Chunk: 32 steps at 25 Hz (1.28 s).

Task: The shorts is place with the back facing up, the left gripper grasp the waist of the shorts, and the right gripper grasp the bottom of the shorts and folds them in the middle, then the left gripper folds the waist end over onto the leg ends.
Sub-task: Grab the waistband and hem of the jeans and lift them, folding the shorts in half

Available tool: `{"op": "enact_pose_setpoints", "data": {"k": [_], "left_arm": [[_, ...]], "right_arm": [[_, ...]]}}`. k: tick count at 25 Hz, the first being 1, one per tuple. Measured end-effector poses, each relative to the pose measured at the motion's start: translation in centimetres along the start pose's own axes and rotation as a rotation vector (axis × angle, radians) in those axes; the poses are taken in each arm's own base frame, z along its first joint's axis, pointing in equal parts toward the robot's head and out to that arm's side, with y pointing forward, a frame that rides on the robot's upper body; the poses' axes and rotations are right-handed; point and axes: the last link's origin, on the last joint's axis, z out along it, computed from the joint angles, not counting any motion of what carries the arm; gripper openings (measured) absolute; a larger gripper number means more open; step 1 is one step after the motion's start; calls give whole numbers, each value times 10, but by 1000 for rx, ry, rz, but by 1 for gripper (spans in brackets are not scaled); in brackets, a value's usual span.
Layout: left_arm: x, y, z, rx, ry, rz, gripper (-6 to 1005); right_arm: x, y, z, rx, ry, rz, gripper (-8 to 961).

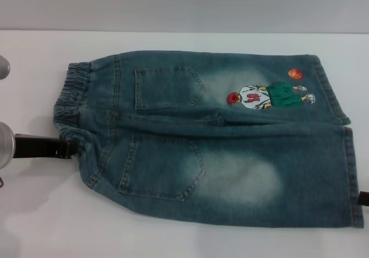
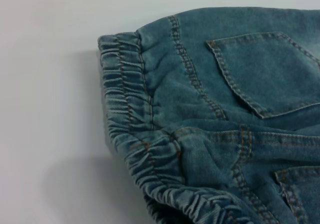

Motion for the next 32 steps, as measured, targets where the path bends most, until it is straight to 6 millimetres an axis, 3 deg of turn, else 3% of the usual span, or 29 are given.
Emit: {"op": "enact_pose_setpoints", "data": {"k": [32], "left_arm": [[0,0,0,0,3,3,139]], "right_arm": [[-2,9,16,-38,33,-23,670]]}}
